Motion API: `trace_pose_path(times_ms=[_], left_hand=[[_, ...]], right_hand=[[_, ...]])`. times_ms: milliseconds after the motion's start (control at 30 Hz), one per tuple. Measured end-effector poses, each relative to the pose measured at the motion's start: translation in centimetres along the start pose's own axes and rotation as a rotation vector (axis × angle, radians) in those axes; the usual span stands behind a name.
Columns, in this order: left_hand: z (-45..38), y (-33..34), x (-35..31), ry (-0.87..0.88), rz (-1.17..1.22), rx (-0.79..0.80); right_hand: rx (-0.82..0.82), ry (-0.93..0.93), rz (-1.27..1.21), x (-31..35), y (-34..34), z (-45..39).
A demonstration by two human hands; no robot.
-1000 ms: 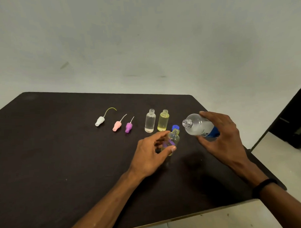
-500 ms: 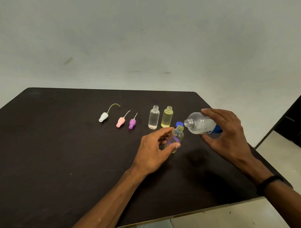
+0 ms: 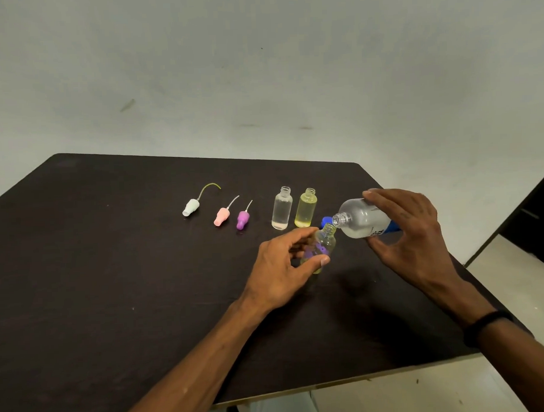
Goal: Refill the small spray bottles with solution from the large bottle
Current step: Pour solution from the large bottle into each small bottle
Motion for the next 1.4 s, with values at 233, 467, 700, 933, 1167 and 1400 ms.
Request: trace_pose_path(times_ms=[233, 467, 700, 933, 1167, 1400], left_hand=[[0.0, -0.02, 0.02, -0.007, 0.012, 0.004], [0.05, 0.06, -0.02, 0.005, 0.005, 0.012], [0.0, 0.1, 0.11, 0.006, 0.007, 0.002], [0.02, 0.08, 0.19, -0.002, 0.006, 0.002], [0.0, 0.03, 0.2, -0.006, -0.001, -0.001], [0.02, 0.07, 0.16, -0.009, -0.008, 0.007]], right_hand=[[-0.004, -0.038, 0.006, 0.32, -0.32, -0.34], [0.016, -0.047, -0.004, 0.27, 0.18, -0.1], [-0.001, -0.059, 0.016, 0.33, 0.07, -0.34], [-0.01, -0.074, 0.046, 0.32, -0.1, -0.58], [-0.009, -0.079, 0.054, 0.48, -0.23, -0.81], [-0.005, -0.086, 0.058, 0.52, -0.28, -0.9]])
Point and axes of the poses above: each hand's wrist, its own z-axis away from the middle knuckle, its own y-axis out of the palm, x = y × z, the point moved 6 cm from there along -z, towards the middle knuckle, and after that the axes turned 3 degrees about -y, right-handed, at the moved point
